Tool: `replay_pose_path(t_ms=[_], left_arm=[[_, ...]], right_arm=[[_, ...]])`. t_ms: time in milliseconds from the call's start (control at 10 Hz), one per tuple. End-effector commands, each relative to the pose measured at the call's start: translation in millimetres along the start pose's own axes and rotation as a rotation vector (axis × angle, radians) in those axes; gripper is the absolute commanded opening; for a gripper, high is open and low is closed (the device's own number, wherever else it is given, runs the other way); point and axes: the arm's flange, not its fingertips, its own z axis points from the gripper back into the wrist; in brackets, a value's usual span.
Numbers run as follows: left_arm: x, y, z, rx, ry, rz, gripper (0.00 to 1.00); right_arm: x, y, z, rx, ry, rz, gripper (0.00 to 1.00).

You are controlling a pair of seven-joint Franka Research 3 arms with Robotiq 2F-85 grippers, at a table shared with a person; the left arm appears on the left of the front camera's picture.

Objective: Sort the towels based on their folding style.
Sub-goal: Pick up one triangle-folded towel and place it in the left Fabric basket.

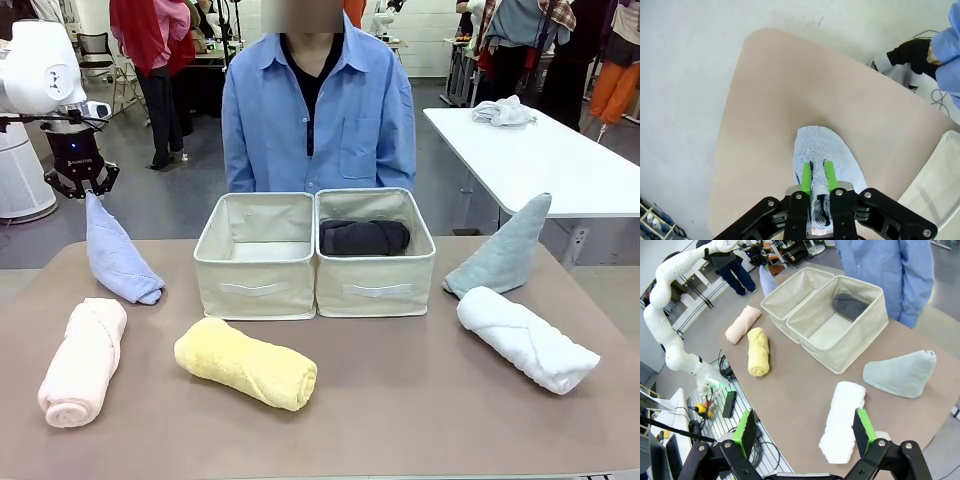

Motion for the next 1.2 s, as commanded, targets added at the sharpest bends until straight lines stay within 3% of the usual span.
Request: replay_pose_path(t_ms=[0, 300, 400, 500, 600, 900, 1000, 1100], left_arm=[[6, 17, 45, -0.12, 0.043, -0.118, 0.0], [-13, 73, 178, -0.264, 0.037, -0.359, 0.0], [-20, 84, 200, -0.243, 0.173, -0.453, 0.0], [-28, 90, 211, -0.204, 0.268, -0.513, 0.0], [-35, 93, 215, -0.182, 0.291, -0.547, 0.0], [-64, 101, 216, -0.252, 0.227, -0.511, 0.0], [-66, 101, 208, -0.24, 0.292, -0.543, 0.11], [-89, 79, 203, -0.217, 0.279, -0.732, 0.11]], right_arm=[[1, 0, 0, 0.014, -0.017, 0.013, 1.0], [1, 0, 0, 0.014, -0.017, 0.013, 1.0], [1, 0, 0, 0.014, -0.017, 0.013, 1.0], [1, 0, 0, 0.014, -0.017, 0.013, 1.0], [1, 0, 0, 0.014, -0.017, 0.013, 1.0], [1, 0, 0, 0.014, -0.017, 0.013, 1.0], [1, 0, 0, 0.014, -0.017, 0.013, 1.0], [1, 0, 0, 0.014, -0.017, 0.013, 1.0]])
